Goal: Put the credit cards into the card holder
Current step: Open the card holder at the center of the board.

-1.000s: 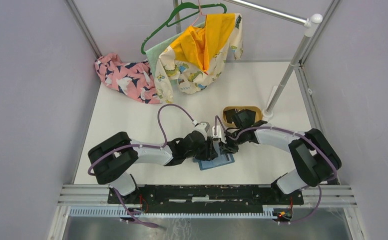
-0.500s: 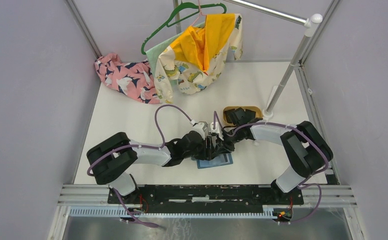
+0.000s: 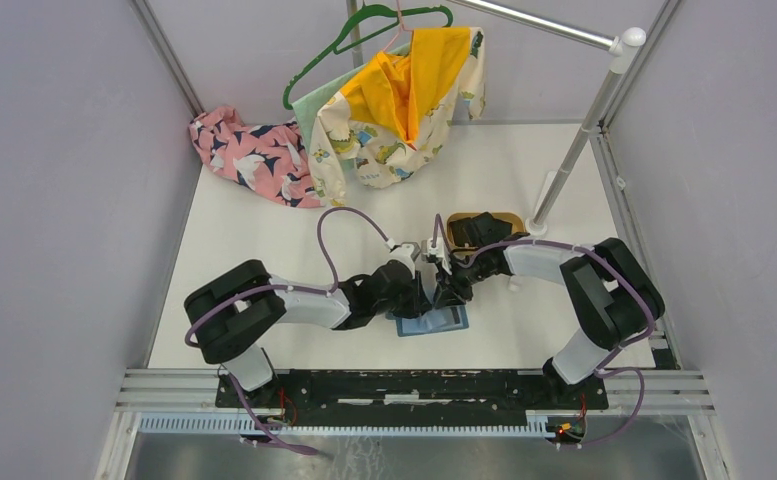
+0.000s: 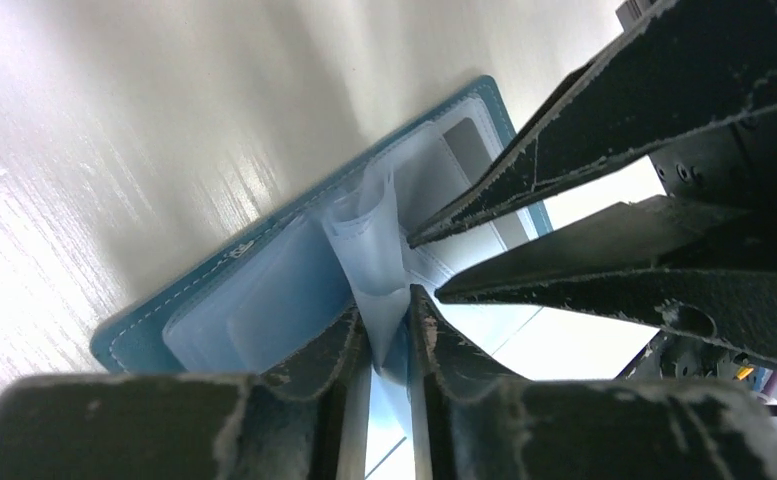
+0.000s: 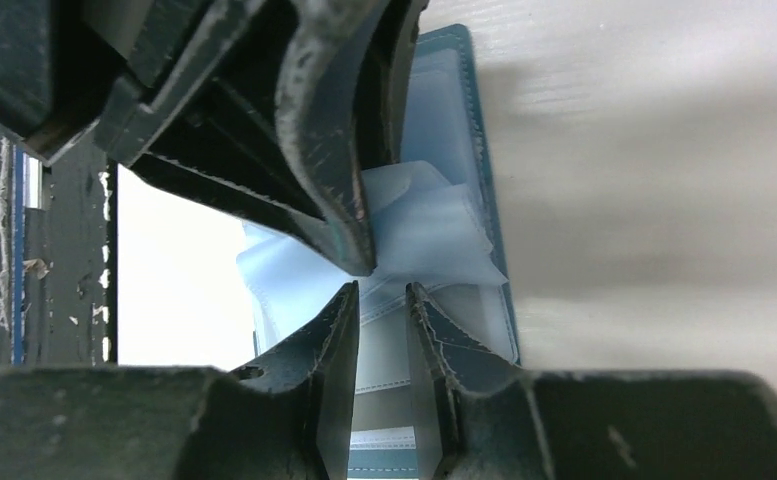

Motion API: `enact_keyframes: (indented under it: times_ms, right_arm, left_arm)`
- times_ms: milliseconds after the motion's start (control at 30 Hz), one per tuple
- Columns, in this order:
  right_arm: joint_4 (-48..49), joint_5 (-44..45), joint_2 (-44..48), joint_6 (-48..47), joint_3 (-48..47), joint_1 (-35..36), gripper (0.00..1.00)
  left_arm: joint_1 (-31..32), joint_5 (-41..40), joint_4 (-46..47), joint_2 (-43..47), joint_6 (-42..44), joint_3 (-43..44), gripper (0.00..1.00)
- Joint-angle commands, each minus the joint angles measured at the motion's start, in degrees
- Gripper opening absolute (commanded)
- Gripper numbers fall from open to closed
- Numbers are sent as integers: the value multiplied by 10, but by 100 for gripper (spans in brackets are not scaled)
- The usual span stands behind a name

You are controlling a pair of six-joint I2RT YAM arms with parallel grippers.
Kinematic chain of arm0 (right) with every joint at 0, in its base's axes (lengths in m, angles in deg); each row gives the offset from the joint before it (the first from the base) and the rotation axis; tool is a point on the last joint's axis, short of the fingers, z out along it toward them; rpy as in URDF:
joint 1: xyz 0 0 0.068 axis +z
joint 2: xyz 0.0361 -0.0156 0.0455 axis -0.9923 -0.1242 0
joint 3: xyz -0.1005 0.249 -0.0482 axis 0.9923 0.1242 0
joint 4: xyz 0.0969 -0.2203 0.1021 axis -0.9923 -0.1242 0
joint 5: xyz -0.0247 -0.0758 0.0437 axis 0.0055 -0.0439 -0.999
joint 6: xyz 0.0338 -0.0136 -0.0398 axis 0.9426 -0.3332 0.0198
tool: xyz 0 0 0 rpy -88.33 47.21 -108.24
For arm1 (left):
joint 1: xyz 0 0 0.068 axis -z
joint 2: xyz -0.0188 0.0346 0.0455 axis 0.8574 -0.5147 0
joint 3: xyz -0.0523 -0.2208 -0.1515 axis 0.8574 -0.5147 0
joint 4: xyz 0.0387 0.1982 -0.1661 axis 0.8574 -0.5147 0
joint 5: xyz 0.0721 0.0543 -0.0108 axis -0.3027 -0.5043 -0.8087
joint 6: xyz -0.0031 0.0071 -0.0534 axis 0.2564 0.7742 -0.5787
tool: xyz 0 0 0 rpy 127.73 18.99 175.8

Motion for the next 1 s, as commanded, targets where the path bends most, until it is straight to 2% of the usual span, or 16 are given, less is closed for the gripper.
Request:
enact_keyframes:
  times_ms: [0,200,400,767,967]
  right_arm:
    - [-53,-8,-8,-9,-8,-6,30]
    - [-114,-12,23,-76,-29,-27,31]
    - [-101,89,106,-131,14,-28,31]
    - [-60,151,83,-101,33,1,30]
    - [-49,146,72,-87,32,15,30]
  left_arm:
    - [5,-36,-86,-49,23,-11,20]
    - [4,-43,-91,-55,20,-15,15]
    - [4,-41,-92,-53,20,-16,14]
    - [5,-18,-68,-46,16,-20,14]
    - [5,1,-46,-44,14,-27,15]
